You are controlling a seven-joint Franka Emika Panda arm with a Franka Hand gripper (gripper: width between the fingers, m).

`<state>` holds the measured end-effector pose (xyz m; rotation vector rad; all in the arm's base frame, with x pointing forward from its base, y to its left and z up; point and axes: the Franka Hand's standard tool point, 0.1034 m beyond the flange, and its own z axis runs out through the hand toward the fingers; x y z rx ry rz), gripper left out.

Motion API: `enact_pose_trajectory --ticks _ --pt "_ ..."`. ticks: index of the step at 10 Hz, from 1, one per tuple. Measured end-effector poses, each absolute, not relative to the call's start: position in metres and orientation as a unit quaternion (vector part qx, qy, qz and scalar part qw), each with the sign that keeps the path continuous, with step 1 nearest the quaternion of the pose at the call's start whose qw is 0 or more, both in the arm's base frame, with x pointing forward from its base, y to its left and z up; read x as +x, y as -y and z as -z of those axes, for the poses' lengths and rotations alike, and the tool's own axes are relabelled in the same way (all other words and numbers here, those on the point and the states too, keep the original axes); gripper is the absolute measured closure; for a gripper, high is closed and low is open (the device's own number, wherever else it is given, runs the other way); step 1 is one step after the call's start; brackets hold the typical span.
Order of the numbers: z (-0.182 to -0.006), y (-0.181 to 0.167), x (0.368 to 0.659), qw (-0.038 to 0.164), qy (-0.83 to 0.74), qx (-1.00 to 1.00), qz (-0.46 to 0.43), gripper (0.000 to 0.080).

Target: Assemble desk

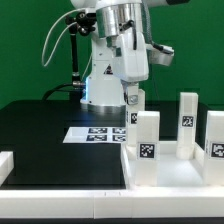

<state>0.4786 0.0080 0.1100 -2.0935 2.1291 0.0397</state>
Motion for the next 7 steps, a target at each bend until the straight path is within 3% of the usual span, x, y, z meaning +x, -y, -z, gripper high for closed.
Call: enact_pose_trajectory --ticks 3,4,5,7 --pt "-0.109 -0.008 0.478 0.077 -0.727 -0.682 -0.016 0.0502" --pt "-0.109 -0.009 0.478 0.075 -0.685 -0.725 -0.012 0.0311" --pt "-0.110 -0.014 0.479 0.077 -0.621 -0.780 -0.008 0.0198" --pt "-0.110 -0.025 0.477 0.079 -0.514 -0.854 -0.018 0.0160"
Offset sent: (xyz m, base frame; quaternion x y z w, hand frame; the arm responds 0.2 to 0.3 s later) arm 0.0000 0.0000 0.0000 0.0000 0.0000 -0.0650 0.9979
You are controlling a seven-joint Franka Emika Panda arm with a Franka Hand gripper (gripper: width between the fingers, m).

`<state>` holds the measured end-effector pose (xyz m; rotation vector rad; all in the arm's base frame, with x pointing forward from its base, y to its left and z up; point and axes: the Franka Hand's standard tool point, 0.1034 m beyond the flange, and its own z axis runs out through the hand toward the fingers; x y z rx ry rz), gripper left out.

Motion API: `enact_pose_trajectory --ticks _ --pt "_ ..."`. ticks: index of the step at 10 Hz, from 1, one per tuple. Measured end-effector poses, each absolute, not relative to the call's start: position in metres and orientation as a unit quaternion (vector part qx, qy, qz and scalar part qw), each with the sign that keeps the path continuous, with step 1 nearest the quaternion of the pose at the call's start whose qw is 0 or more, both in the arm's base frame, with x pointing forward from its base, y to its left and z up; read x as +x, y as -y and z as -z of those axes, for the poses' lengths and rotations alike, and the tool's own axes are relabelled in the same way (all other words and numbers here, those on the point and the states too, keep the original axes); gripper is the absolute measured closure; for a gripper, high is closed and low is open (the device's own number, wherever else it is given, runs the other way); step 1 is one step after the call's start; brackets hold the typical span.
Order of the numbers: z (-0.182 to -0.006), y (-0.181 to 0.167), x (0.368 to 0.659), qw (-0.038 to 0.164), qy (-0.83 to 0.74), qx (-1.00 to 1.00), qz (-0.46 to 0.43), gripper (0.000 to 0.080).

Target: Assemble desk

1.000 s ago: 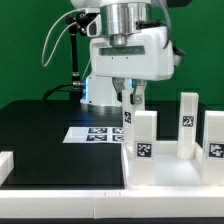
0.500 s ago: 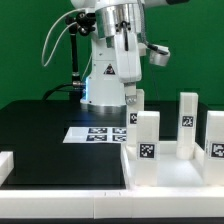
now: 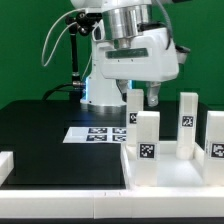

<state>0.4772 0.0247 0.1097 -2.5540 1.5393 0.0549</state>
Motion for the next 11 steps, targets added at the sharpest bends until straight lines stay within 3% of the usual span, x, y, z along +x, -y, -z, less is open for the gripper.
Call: enact_pose_trajectory --ticks 3,6,9,10,11 --pt "-0.108 -0.026 0.471 0.077 -0.436 -0.897 0.004 0.0151" --pt "-0.115 -0.024 0.485 0.058 -0.103 -0.993 0.018 0.0151" --pt "-0.113 -0.024 0.487 0.056 -0.109 -0.992 0.013 0.0174" --pt "-0.113 -0.024 0.487 0.056 -0.125 -0.990 0.012 0.0384" --pt "-0.112 -0.023 0.486 0.056 -0.169 -0.984 0.009 0.0384"
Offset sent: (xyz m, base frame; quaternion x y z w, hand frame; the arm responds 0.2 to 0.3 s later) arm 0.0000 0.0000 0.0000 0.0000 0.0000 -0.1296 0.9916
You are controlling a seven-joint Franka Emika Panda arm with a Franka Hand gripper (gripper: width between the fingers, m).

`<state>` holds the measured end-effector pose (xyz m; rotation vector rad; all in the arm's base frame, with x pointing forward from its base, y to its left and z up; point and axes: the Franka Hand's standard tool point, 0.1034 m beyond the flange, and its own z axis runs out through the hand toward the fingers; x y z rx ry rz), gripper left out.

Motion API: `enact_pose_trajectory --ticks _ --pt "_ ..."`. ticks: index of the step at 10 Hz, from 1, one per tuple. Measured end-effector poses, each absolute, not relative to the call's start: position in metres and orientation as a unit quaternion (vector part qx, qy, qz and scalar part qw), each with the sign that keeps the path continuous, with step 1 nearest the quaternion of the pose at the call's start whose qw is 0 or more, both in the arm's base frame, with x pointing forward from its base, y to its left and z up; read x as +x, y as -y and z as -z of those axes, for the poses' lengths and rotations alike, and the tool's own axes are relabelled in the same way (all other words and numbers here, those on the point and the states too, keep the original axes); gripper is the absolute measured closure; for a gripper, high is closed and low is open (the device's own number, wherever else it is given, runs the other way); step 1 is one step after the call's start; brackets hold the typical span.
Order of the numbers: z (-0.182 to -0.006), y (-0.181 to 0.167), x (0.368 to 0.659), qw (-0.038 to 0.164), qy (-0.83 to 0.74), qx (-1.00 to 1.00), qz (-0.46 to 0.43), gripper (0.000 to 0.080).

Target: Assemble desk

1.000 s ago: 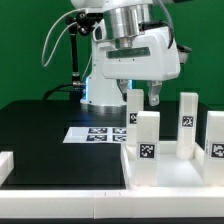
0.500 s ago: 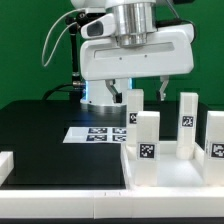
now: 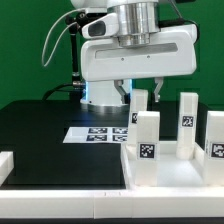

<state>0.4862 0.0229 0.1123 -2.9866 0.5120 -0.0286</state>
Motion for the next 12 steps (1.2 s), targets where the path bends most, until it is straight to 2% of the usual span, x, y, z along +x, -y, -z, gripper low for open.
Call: enact_pose_trajectory --ticks 1,2,5,7,9,12 --pt "-0.1116 -0.0188 0.4855 0.055 -0.209 -0.976 0.007 0.0491" --pt "-0.1113 -0.0185 0.4853 0.055 -0.233 -0.971 0.005 0.0491" --pt "-0.1104 -0.0198 0.4838 0.053 -0.490 -0.870 -0.011 0.0492" --pt "-0.1108 -0.0199 0.4845 0.069 -0.652 -0.755 -0.030 0.0496" --pt "-0.1094 -0.0197 0.4829 0.069 -0.704 -0.706 -0.033 0.0500" --pt "-0.1091 -0.0201 0.4828 0.069 -0.678 -0.731 -0.030 0.0471"
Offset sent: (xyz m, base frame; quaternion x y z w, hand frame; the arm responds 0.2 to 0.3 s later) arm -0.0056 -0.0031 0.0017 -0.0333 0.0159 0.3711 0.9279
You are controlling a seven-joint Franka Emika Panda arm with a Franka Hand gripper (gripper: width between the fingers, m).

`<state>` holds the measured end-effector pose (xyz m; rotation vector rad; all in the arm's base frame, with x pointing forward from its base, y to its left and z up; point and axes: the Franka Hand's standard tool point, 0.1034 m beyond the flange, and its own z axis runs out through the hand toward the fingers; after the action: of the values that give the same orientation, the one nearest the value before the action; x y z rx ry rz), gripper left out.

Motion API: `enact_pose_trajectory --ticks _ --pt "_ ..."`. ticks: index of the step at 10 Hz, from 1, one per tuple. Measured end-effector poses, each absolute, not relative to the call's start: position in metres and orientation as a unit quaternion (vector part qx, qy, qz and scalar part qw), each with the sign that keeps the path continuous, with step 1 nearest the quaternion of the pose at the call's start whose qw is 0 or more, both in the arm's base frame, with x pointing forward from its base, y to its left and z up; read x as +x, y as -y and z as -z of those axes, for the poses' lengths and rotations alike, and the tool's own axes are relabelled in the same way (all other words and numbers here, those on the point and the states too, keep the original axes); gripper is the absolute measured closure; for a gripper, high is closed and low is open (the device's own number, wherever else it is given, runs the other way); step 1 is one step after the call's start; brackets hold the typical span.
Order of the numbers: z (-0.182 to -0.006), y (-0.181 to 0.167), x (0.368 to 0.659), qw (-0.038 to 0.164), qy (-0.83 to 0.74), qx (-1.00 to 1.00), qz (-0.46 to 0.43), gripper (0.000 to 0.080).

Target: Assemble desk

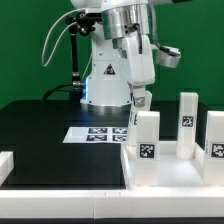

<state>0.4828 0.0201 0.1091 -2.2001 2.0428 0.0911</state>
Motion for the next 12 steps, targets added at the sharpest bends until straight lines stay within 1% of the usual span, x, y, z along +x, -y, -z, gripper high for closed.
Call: enact_pose_trajectory --ticks 1,2,3,4,6,7,8,9,11,12 --pt "-0.1087 -0.0220 0.4825 0.065 -0.611 -0.789 -0.023 0.0274" --pt "-0.1083 -0.0230 0.4819 0.067 -0.529 -0.846 -0.017 0.0274" --pt "-0.1081 -0.0238 0.4816 0.068 -0.485 -0.872 -0.015 0.0182" --pt "-0.1082 -0.0232 0.4817 0.069 -0.468 -0.881 -0.013 0.0158" --pt "-0.1082 -0.0230 0.4817 0.069 -0.413 -0.908 -0.009 0.0152" --pt "-0.1082 -0.0226 0.4820 0.067 -0.357 -0.932 -0.003 0.0150" --pt "-0.1080 -0.0207 0.4832 0.054 -0.252 -0.966 0.013 0.0150" --pt "-0.1051 -0.0163 0.4813 0.048 -0.133 -0.990 0.027 0.0150" --pt "-0.1050 -0.0156 0.4811 0.048 -0.145 -0.988 0.026 0.0150" --pt "-0.1050 -0.0154 0.4811 0.048 -0.149 -0.987 0.026 0.0240"
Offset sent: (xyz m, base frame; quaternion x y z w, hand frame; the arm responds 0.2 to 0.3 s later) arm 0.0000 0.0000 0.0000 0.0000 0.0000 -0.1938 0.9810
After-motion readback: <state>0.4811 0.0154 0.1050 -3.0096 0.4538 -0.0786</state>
